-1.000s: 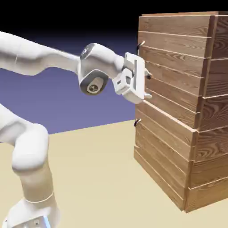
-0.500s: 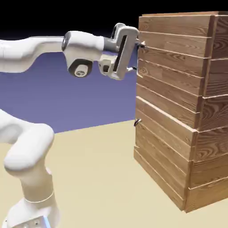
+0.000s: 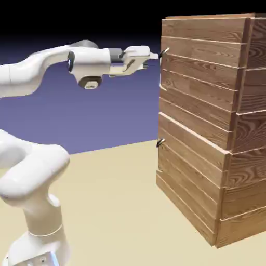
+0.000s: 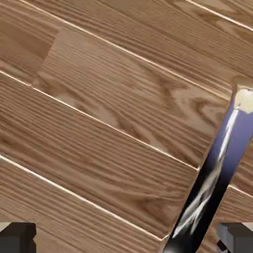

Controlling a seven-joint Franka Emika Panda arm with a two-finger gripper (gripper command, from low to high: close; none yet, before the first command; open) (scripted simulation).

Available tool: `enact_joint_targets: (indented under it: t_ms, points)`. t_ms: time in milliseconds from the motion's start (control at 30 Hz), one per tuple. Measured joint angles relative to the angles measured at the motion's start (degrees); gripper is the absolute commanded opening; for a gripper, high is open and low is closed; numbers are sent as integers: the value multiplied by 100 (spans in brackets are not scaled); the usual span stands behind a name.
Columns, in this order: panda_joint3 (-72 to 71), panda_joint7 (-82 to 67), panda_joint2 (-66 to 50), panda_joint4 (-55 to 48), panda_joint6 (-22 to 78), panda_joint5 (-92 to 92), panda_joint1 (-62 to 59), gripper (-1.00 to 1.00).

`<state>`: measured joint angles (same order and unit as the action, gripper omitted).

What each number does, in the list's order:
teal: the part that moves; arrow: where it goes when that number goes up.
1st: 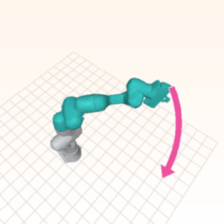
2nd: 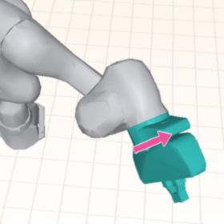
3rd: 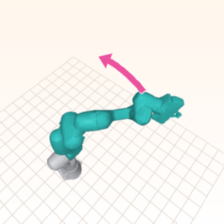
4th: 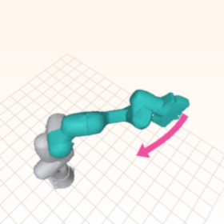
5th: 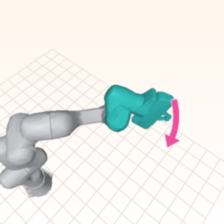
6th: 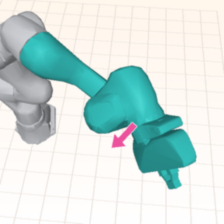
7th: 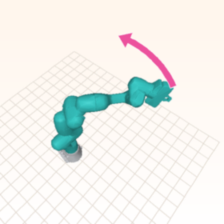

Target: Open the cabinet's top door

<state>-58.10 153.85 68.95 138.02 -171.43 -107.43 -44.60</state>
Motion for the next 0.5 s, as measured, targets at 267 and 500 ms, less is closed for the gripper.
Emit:
enact_joint_targets:
  t_ms: [267,500]
  points:
    - [-728,1215,468,-479,226,-1326,-906,0]
    - [-770,1215,769,-678,806,-1641,-1508,-100]
